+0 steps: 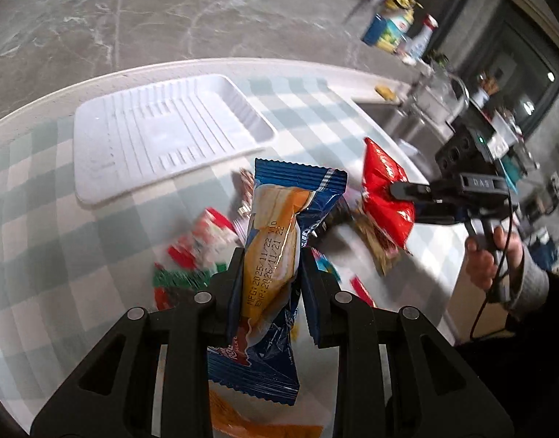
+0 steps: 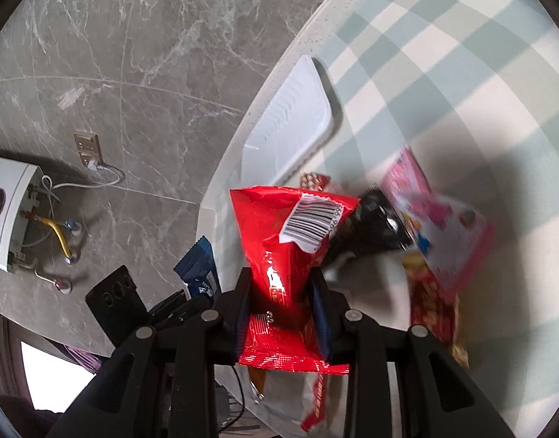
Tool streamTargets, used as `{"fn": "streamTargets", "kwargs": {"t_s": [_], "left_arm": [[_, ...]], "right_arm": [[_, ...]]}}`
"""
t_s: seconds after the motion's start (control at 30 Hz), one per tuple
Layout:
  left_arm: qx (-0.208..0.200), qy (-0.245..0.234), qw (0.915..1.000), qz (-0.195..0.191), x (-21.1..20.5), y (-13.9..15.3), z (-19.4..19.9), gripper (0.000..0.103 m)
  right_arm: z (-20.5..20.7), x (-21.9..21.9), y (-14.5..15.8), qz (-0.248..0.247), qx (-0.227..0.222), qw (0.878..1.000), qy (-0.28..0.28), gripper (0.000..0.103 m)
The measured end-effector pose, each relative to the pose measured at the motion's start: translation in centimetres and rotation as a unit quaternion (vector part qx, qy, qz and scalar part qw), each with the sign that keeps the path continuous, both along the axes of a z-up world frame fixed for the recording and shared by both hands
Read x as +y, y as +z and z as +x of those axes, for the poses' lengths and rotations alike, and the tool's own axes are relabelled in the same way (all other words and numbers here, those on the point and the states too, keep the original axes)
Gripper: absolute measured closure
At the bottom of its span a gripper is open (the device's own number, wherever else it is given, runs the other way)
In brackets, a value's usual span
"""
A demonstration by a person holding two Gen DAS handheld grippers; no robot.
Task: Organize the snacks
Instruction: 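Grasp the blue wafer with the left tool while the right tool grasps the red packet, then lower both packets into the white tray and open both tools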
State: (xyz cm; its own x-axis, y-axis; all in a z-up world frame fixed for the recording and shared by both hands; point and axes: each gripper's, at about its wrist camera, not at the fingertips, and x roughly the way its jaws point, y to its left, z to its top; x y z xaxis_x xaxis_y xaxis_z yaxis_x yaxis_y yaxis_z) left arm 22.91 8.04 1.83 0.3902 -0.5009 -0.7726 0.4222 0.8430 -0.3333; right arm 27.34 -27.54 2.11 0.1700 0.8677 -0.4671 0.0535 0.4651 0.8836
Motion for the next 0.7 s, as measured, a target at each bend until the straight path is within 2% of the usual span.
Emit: {"fn": "streamTargets", "kwargs": {"t_s": [0.33,0.5,0.7], "left_arm": [[0.014,0.049,0.9985,-0.022,3.0,0.4,7.3,0.077],[0.016,0.069,0.9974,-0.015,4.7,0.0,11.7,0.077],[0.032,0.102,0.9943,0.000,6.8,-1.9,17.6,0.077]], "right_arm": [[6.6,2.7,0.3,0.014,-0.001,1.000,0.005,0.070],[10.9,5.0,-0.4,0.012,0.003,1.000,0.016,0.070],[16.2,7.9,-2.1,0.001,0.013,1.000,0.026,0.070]]}}
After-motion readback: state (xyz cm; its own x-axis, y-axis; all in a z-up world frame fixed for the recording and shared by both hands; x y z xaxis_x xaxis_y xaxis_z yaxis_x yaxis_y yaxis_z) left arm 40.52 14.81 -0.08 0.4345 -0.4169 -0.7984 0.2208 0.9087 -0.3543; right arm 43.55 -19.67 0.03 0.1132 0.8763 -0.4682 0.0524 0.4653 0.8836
